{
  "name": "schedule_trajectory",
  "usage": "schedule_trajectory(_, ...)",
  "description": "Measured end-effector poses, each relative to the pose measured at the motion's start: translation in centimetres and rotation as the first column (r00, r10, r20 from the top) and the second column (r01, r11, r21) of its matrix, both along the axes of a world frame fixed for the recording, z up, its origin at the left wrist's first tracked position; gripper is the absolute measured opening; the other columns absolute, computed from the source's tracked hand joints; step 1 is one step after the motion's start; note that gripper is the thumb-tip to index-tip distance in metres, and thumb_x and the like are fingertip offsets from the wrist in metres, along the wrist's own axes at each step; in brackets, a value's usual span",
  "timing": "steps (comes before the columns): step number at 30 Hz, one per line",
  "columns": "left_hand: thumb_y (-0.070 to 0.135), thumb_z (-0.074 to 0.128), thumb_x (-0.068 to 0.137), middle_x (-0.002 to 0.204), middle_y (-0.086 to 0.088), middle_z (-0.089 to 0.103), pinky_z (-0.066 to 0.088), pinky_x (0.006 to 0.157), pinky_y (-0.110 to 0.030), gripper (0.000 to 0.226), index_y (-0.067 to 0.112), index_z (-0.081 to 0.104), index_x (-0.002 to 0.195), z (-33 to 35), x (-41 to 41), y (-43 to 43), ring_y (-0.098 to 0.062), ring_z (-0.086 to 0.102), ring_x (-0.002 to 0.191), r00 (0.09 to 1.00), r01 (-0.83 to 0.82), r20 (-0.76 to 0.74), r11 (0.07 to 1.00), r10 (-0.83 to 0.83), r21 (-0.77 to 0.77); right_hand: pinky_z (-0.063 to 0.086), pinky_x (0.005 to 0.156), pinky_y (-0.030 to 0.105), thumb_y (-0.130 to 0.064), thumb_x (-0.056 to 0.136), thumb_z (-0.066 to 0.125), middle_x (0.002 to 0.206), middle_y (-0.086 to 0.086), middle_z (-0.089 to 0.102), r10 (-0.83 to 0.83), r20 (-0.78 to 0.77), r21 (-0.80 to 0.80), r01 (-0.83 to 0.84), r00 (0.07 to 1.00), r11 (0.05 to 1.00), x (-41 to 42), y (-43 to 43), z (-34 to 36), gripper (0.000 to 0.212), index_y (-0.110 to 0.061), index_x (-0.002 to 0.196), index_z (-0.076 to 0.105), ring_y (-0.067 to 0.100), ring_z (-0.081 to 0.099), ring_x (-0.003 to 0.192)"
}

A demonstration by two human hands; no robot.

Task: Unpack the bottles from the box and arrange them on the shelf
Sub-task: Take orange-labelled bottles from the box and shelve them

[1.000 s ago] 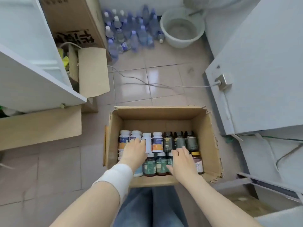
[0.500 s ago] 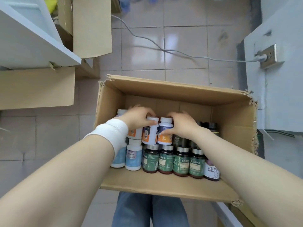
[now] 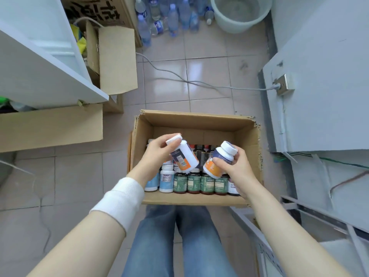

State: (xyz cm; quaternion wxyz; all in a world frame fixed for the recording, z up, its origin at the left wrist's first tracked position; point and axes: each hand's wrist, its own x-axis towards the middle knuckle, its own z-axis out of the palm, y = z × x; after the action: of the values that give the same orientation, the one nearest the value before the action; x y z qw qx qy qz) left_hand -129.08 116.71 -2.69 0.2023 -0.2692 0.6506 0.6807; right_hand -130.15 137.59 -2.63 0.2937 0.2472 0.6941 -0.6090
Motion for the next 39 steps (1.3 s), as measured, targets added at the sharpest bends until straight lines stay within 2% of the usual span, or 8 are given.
schedule_trajectory(5, 0.037, 0.047, 0.095, 0.086, 0.000, 0.062, 0.050, 0.072, -0.025, 0.019, 0.019, 0.055, 0.092, 6.7, 2.6, 1.1, -0.013, 0.059, 0.077, 1.000, -0.014, 0.023, 0.988, 0.011, 0.155, 0.047, 0.078, 0.029, -0.010, 0.087, 0.060, 0.098, 0.007, 0.061, -0.323, 0.112, -0.250, 0.341, 0.940, 0.906, 5.3, -0.1, 7.9, 0.016, -0.021, 0.098, 0.055, 0.018, 0.057, 0.085)
schedule_trajectory(14, 0.038, 0.051, 0.092, 0.092, -0.002, 0.068, 0.054, 0.085, -0.042, 0.022, 0.016, 0.051, 0.093, 21.2, 9.2, 4.0, -0.017, 0.068, 0.083, 0.976, 0.215, -0.124, 0.896, -0.180, 0.388, 0.059, 0.060, 0.031, -0.029, 0.080, 0.057, 0.083, 0.008, 0.063, -0.723, 0.122, -0.521, 0.664, 0.680, 0.537, 21.8, -1.8, 22.1, 0.038, -0.010, 0.112, 0.051, 0.017, 0.068, 0.065)
schedule_trajectory(18, 0.033, 0.051, 0.092, 0.089, -0.002, 0.067, 0.057, 0.070, -0.033, 0.025, 0.012, 0.051, 0.106, 27.4, 13.0, 7.2, -0.015, 0.066, 0.078, 0.906, 0.423, -0.190, 0.777, -0.379, 0.466, 0.059, 0.065, 0.030, -0.033, 0.049, 0.086, 0.077, 0.007, 0.071, -0.789, -0.014, -0.557, 0.651, 0.614, 0.516, 28.2, -0.6, 27.2, 0.070, -0.006, 0.106, 0.056, 0.019, 0.071, 0.070)
schedule_trajectory(22, 0.019, 0.061, 0.078, 0.101, -0.011, 0.059, 0.047, 0.089, -0.038, 0.047, 0.008, 0.042, 0.120, 32.9, 17.9, 10.9, -0.023, 0.059, 0.094, 0.800, 0.595, -0.305, 0.622, -0.516, 0.508, 0.059, 0.067, 0.033, -0.026, 0.038, 0.092, 0.091, 0.013, 0.070, -0.840, -0.161, -0.545, 0.663, 0.519, 0.514, 33.8, 1.4, 31.7, 0.078, -0.004, 0.105, 0.058, 0.022, 0.071, 0.074)
schedule_trajectory(25, 0.011, 0.052, 0.092, 0.094, -0.006, 0.064, 0.056, 0.077, -0.028, 0.014, 0.012, 0.050, 0.106, 36.9, 22.2, 14.1, -0.020, 0.062, 0.090, 0.728, 0.685, -0.432, 0.565, -0.532, 0.460, 0.059, 0.068, 0.037, -0.025, 0.040, 0.091, 0.097, 0.013, 0.072, -0.871, -0.214, -0.589, 0.653, 0.441, 0.476, 38.5, 3.2, 35.3, 0.076, -0.004, 0.107, 0.061, 0.023, 0.071, 0.078)
schedule_trajectory(31, 0.020, 0.049, 0.092, 0.091, 0.002, 0.071, 0.058, 0.072, -0.029, 0.016, 0.016, 0.056, 0.106, 45.1, 31.9, 22.1, -0.010, 0.068, 0.081, 0.531, 0.841, -0.660, 0.428, -0.531, 0.332, 0.055, 0.053, 0.027, -0.041, 0.020, 0.094, 0.076, 0.003, 0.071, -0.867, -0.399, -0.541, 0.686, 0.299, 0.486, 49.4, 8.6, 43.0, 0.089, -0.007, 0.096, 0.062, 0.016, 0.069, 0.063)
schedule_trajectory(36, 0.027, 0.055, 0.089, 0.087, 0.003, 0.069, 0.058, 0.067, -0.024, 0.009, 0.019, 0.057, 0.093, 51.1, 41.1, 30.8, -0.008, 0.068, 0.075, 0.413, 0.905, -0.724, 0.337, -0.552, 0.259, 0.055, 0.055, 0.026, -0.010, 0.051, 0.083, 0.081, 0.003, 0.068, -0.800, -0.563, -0.410, 0.771, 0.207, 0.487, 58.8, 14.4, 48.5, 0.057, -0.010, 0.102, 0.059, 0.016, 0.069, 0.070)
schedule_trajectory(39, 0.024, 0.055, 0.091, 0.087, 0.000, 0.068, 0.058, 0.070, -0.028, 0.008, 0.018, 0.058, 0.086, 53.6, 45.8, 35.6, -0.011, 0.066, 0.075, 0.340, 0.938, -0.744, 0.261, -0.576, 0.227, 0.051, 0.069, 0.028, -0.029, 0.059, 0.067, 0.095, 0.009, 0.067, -0.777, -0.606, -0.354, 0.816, 0.172, 0.458, 63.6, 18.2, 51.0, 0.053, -0.011, 0.109, 0.060, 0.024, 0.064, 0.090)
